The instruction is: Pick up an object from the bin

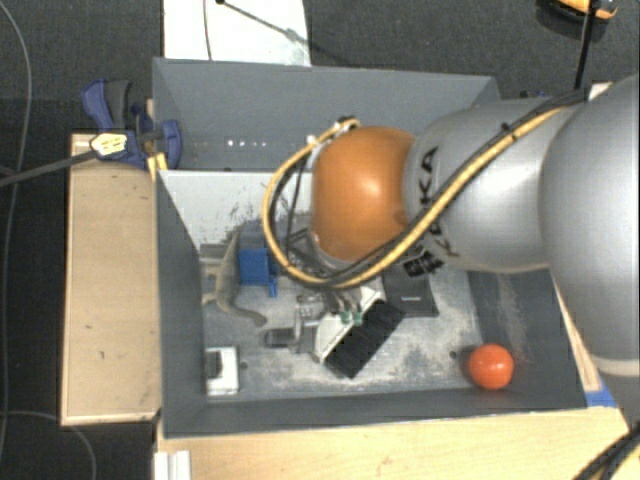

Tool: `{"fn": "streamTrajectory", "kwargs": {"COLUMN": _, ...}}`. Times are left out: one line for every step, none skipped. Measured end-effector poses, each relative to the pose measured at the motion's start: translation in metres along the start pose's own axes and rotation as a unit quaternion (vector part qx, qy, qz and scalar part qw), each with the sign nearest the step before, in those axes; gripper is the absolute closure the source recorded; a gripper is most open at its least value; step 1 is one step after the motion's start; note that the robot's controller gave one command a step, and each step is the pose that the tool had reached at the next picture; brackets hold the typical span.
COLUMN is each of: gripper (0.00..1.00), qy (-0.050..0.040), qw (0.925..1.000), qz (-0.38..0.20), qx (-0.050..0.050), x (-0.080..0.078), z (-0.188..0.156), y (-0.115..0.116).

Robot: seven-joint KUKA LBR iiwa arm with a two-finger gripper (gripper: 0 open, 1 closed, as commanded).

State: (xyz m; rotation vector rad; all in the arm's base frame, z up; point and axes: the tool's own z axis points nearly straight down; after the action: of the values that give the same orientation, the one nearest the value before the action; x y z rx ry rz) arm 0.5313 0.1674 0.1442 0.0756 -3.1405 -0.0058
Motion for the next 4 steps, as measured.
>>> {"fn": "streamTrajectory", "kwargs": {"gripper": 0.00, "qy": -0.0022, "qw": 0.9998, "qz": 0.019, "qx": 0.001, "x": -0.034, "z": 0.012, "y": -0.050}}
{"fn": "streamTrajectory", "kwargs": {"gripper": 0.00, "qy": -0.0017, "qw": 1.0000, "qz": -0.006, "qx": 0.001, "x": -0.029, "z": 0.005, "y": -0.061}}
{"fn": "streamTrajectory", "kwargs": {"gripper": 0.00, "qy": -0.0031, "qw": 0.9998, "qz": 0.018, "qx": 0.000, "x": -0.005, "z": 0.016, "y": -0.074}}
{"fn": "streamTrajectory", "kwargs": {"gripper": 0.00, "qy": -0.0031, "qw": 0.9999, "qz": 0.011, "qx": 0.001, "x": -0.002, "z": 0.046, "y": -0.077}}
